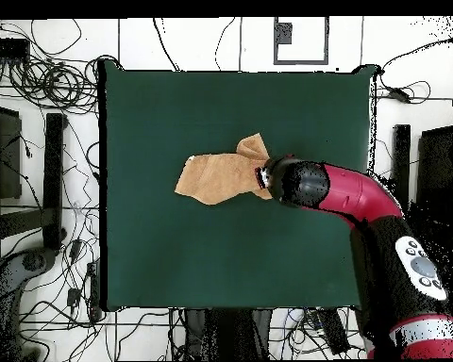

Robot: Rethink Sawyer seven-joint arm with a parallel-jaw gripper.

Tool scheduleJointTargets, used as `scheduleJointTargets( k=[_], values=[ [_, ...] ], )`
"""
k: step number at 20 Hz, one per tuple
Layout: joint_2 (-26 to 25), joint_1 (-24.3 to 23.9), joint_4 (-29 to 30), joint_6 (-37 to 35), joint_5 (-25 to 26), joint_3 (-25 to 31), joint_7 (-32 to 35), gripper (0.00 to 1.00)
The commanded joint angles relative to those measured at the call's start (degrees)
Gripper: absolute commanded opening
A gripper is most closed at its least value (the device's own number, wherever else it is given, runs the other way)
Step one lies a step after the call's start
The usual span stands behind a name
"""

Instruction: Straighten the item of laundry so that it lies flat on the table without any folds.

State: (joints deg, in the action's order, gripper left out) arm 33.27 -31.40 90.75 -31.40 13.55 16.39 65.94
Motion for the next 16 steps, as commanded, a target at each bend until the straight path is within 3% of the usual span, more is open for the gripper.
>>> scheduleJointTargets(
  k=[1, 8, 16],
  values=[
    [2.1, 1.13, 13.82, -4.9, -4.57, 1.16, 12.33, 0.0],
    [-0.04, 4.25, 16.17, 3.48, -6.88, 1.2, 16.18, 0.0],
    [-7.53, 9.96, 6.67, 6.16, -8.13, -1.76, 16.75, 0.0]
  ],
)
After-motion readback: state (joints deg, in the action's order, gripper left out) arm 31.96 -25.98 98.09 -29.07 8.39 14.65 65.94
